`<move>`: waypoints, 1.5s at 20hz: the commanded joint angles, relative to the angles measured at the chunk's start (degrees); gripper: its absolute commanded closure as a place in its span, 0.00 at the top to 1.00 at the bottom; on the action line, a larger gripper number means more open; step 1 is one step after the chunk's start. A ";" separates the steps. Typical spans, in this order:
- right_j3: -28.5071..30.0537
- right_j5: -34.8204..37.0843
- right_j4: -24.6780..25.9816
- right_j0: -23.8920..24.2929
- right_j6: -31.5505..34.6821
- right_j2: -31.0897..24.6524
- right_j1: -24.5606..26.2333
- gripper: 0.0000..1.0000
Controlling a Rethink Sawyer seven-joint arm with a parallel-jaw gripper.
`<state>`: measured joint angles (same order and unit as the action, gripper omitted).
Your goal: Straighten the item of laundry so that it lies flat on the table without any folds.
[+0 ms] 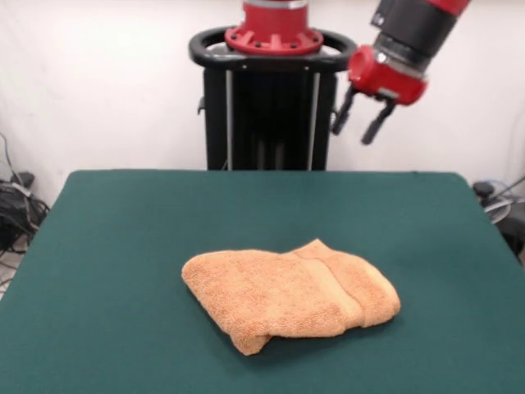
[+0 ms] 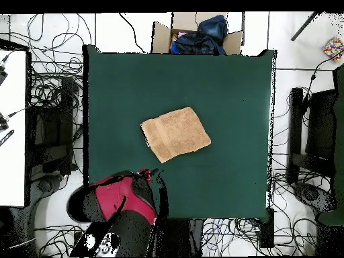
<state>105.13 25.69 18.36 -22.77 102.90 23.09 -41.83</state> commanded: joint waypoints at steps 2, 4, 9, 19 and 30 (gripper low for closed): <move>-4.76 -10.88 8.17 -12.49 27.80 20.06 18.68 1.00; -4.73 -17.22 7.93 -16.01 30.23 25.06 23.90 1.00; -3.90 -17.88 5.39 -23.38 34.54 33.46 34.22 1.00; -4.48 -13.34 0.13 -33.08 34.61 42.97 41.15 1.00; -6.69 -1.76 -9.13 -40.73 34.09 40.94 41.07 1.00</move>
<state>103.74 16.48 17.46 -62.35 121.55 68.56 -2.61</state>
